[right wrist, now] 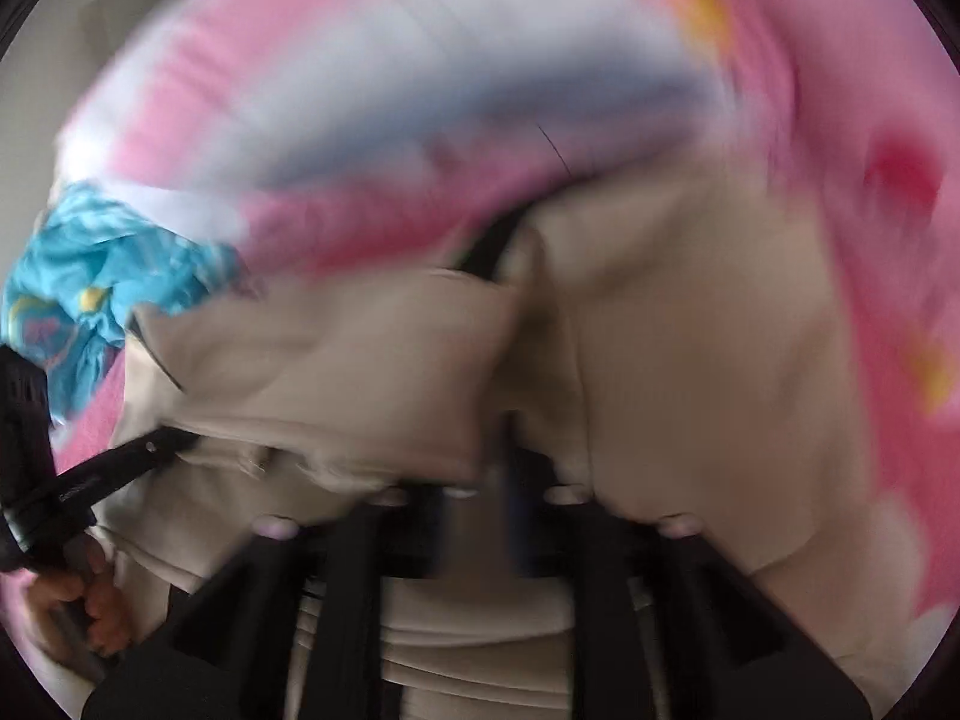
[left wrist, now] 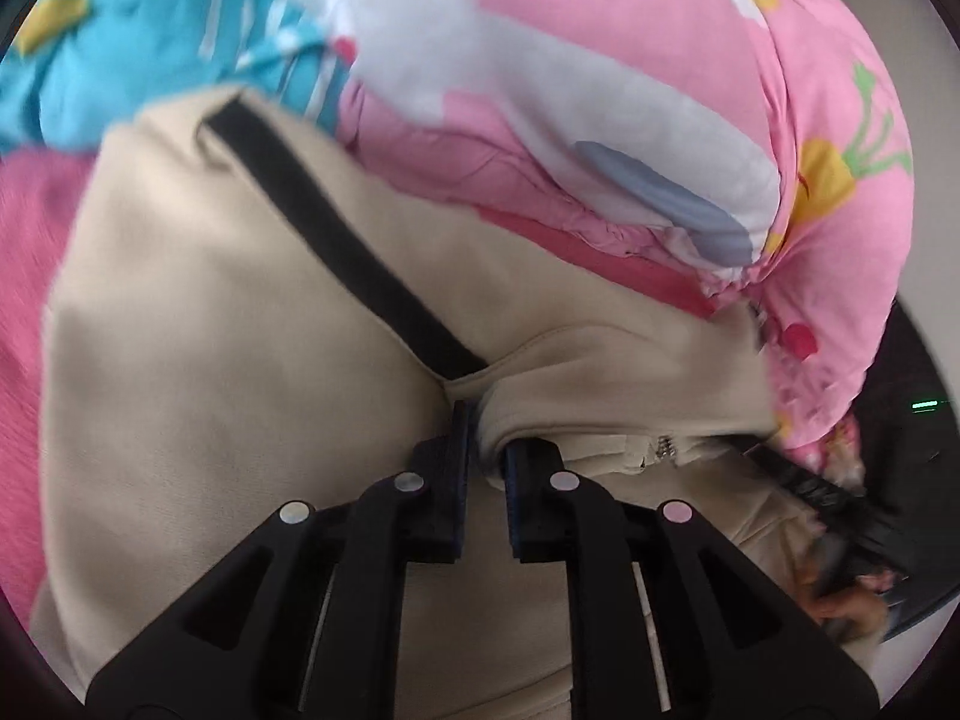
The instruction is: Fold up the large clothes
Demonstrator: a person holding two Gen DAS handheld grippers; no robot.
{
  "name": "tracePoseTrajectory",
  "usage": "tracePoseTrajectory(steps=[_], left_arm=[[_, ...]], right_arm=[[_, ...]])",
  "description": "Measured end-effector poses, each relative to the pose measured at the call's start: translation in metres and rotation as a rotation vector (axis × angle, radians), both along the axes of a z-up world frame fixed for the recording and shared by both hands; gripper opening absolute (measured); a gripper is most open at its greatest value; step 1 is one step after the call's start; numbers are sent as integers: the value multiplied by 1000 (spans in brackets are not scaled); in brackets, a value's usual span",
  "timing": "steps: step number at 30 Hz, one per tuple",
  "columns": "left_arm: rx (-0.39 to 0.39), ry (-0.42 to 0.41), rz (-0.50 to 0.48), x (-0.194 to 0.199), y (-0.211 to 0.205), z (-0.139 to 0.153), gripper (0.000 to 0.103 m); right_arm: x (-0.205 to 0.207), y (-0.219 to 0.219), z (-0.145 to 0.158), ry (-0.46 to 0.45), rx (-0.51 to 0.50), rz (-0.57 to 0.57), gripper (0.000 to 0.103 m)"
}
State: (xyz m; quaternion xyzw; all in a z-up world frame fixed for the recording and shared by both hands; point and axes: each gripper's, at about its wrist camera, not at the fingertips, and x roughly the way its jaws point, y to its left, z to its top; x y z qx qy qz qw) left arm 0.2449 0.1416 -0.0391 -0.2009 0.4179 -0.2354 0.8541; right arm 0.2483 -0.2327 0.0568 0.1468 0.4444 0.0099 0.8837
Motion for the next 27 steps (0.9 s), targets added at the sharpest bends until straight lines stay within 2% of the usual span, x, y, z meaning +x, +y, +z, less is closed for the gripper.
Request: tracePoseTrajectory(steps=[1,2,4,6,8,9,11,13,15,18,19,20,21,23,25,27], left_arm=[[-20,6,-2,0,2,-1,12],[-26,6,-3,5,4,-3,12],[-19,4,-4,3,2,-1,11],[-3,0,-5,3,0,0,11],[11,-5,-5,7,-2,0,11],[19,-8,-6,8,-3,0,11],[28,-7,-4,9,-4,1,11],[22,0,-6,9,-2,1,12],[4,16,-12,9,0,1,12],[-55,52,-28,11,9,-1,14],[-75,73,-40,12,13,-2,14],[-85,87,-45,13,16,0,16],[-86,96,-52,13,19,5,25],[-69,61,-66,4,19,26,30],[-6,-32,-92,-13,7,55,34],[37,-125,-110,-32,-5,82,46]], right_arm=[[-2,-11,-2,-6,78,-3,22],[-4,-18,0,11,137,5,29],[-14,-19,11,31,120,19,40],[-36,-19,28,54,31,6,43],[-70,-23,61,-15,-137,-71,44],[-78,-25,76,-60,-172,-96,44],[-82,-30,105,-175,-134,-134,44],[-64,-20,119,-249,-80,-100,44],[-29,5,110,-205,-95,-25,44],[22,48,66,-98,-136,111,44],[28,60,46,-49,-197,129,44],[32,66,24,16,-255,127,44],[31,66,7,41,-261,130,44],[14,59,-2,-65,-234,139,44],[12,49,1,-76,-176,123,44],[12,42,-4,-81,-129,121,44]])
